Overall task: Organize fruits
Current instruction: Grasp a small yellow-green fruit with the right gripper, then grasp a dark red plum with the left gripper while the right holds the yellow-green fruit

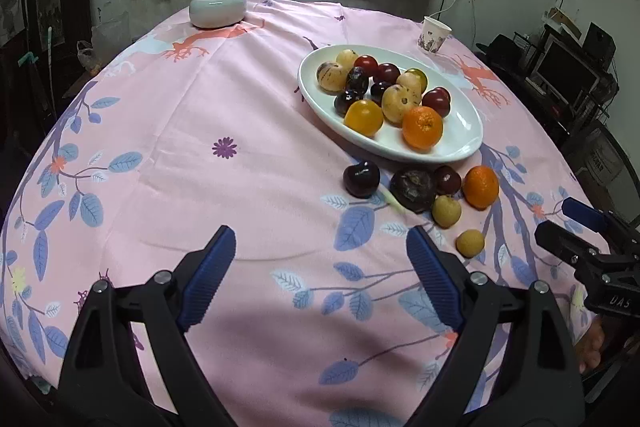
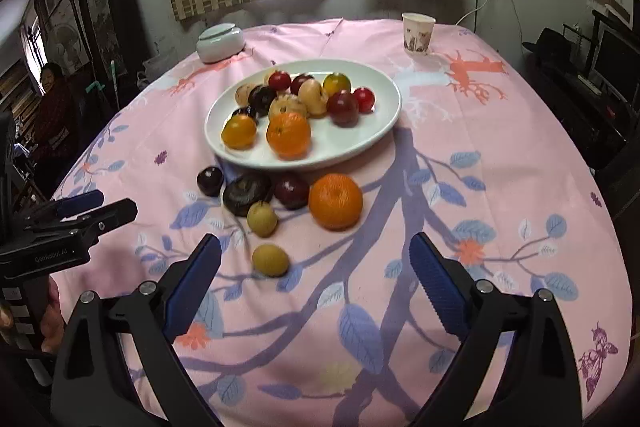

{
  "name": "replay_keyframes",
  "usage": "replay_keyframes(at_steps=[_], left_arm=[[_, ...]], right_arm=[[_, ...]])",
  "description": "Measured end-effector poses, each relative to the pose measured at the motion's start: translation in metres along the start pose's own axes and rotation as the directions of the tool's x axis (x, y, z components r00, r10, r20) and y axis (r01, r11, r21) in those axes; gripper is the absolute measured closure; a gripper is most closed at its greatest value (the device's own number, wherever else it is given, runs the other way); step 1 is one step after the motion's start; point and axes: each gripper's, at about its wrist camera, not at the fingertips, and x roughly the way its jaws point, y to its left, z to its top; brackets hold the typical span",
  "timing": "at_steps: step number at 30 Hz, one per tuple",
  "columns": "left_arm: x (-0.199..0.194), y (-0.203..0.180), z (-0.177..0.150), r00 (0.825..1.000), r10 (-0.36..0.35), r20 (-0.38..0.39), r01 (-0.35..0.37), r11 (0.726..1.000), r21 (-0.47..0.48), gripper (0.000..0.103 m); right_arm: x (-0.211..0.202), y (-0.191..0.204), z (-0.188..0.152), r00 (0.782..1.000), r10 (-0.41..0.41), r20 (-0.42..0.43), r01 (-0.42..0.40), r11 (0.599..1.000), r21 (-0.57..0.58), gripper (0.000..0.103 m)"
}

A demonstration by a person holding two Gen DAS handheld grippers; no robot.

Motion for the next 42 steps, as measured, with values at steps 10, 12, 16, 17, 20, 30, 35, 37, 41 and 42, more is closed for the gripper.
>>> replay_keyframes(at_steps=[10,12,16,17,20,30,35,37,41,42], left_arm=[[-0.012,0.002,-0.024,1.000,-0.006,0.000,0.006,1.000,0.030,0.012],[-0.013,0.006,-0.025,1.000,-0.008,-0.001,0.008,1.000,0.019,0.012],[-0.012,0.014,-0.026,1.000,-0.009,-0.005,0.009,1.000,0.000,0.012],[-0.012,0.015,-0.026,1.000,-0.008,-0.007,0.008,1.000,-0.003,0.012],[-0.011,0.019,-0.026,1.000,-0.009,-0.011,0.008,1.000,-0.009,0.012],[0.023,0.001,0.017,0.996,0.084,-0.022,-0.080,0.987,0.141,0.012],[0.066,-0.012,0.031,0.991,0.023,-0.129,0.003,0.981,0.195,0.012],[0.080,-0.014,0.031,0.986,0.011,-0.163,0.021,0.982,0.189,0.012],[0.096,-0.017,0.035,0.986,0.060,-0.159,-0.031,0.983,0.180,0.012],[0.100,-0.018,0.036,0.984,0.061,-0.170,-0.030,0.984,0.176,0.012]], right_arm=[[0.030,0.027,-0.015,0.993,-0.009,-0.115,0.002,0.998,-0.064,0.008],[0.037,0.029,-0.015,0.991,-0.006,-0.133,-0.002,0.998,-0.056,0.008],[0.047,0.027,-0.012,0.993,0.012,-0.120,-0.015,1.000,-0.024,0.025],[0.051,0.027,-0.010,0.991,0.014,-0.131,-0.017,1.000,-0.019,0.035],[0.067,0.025,-0.008,0.984,0.033,-0.177,-0.033,0.999,0.001,0.059],[0.049,0.032,-0.009,0.985,0.062,-0.158,-0.067,0.997,-0.027,0.075],[0.033,0.014,-0.014,0.988,0.078,-0.136,-0.077,0.997,0.018,0.075],[0.030,0.006,-0.015,0.988,0.084,-0.133,-0.080,0.996,0.040,0.075],[0.029,-0.004,-0.016,0.985,0.111,-0.130,-0.103,0.992,0.070,0.075],[0.029,-0.005,-0.017,0.984,0.119,-0.133,-0.111,0.991,0.072,0.075]])
